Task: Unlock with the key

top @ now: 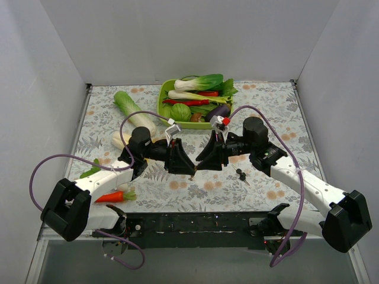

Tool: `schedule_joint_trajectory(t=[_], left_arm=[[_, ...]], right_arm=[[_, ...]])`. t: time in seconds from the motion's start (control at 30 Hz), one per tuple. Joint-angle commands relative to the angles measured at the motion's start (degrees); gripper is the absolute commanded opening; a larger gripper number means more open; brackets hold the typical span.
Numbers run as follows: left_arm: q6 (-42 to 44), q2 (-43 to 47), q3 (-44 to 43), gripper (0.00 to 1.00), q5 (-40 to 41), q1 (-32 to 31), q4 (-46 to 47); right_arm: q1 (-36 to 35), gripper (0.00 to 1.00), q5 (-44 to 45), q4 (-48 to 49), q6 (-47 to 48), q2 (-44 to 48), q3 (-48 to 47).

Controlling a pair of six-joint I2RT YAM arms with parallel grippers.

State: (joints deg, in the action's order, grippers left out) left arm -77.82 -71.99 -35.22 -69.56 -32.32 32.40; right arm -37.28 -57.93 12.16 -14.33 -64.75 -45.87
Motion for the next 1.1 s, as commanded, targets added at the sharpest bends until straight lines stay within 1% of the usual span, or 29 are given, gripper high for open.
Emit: schedule_joint_trajectory(t=[0.0,0.13,0.2,0.27,0.3,0.43,0.47,0.53,0.57,0.9,1.07], left_arm=[[0.48,1.32,-0.02,0.00,0.39,0.50,2.05],[3.46,2.11,-0.55,0.00,1.96,0.50,-1.37],[6.78,2.37,-1.34,0.00,2.93,0.50,-5.32],[9.08,2.55,-2.13,0.00,4.78,0.50,-9.87],[11.61,2.64,-2.83,0.00,5.57,0.50,-11.38],[17.07,3.43,-4.32,0.00,11.89,0.50,-18.33],[17.87,3.61,-4.50,0.00,14.77,0.50,-20.69],[19.80,4.40,-4.94,0.00,17.60,0.50,-22.46],[20.16,4.66,-4.94,0.00,19.70,0.50,-23.43],[24.20,6.86,-5.47,0.00,28.77,0.41,-28.09],[25.87,6.95,-5.91,0.00,33.43,-0.20,-30.20]], right_arm=[[-0.43,0.49,0.80,-1.35,1.67,1.29,0.07],[-0.52,0.42,1.50,-1.79,1.32,1.38,-0.19],[-0.52,0.41,2.03,-1.88,1.23,1.30,-0.27],[-0.52,0.37,2.38,-1.79,0.71,1.12,-0.45],[-0.52,0.36,2.99,-1.88,0.53,0.86,-0.45],[-0.43,0.27,4.40,-2.14,-1.14,-0.72,-1.15],[-0.52,0.25,4.49,-2.23,-1.84,-1.08,-1.33],[-0.52,0.22,5.46,-2.23,-2.54,-2.13,-1.24],[-0.52,0.21,5.81,-2.32,-2.90,-2.39,-1.24],[-0.52,0.20,11.52,-6.80,-3.34,-4.86,-1.77],[-0.43,0.14,13.46,-7.59,-4.66,-6.26,-2.30]])
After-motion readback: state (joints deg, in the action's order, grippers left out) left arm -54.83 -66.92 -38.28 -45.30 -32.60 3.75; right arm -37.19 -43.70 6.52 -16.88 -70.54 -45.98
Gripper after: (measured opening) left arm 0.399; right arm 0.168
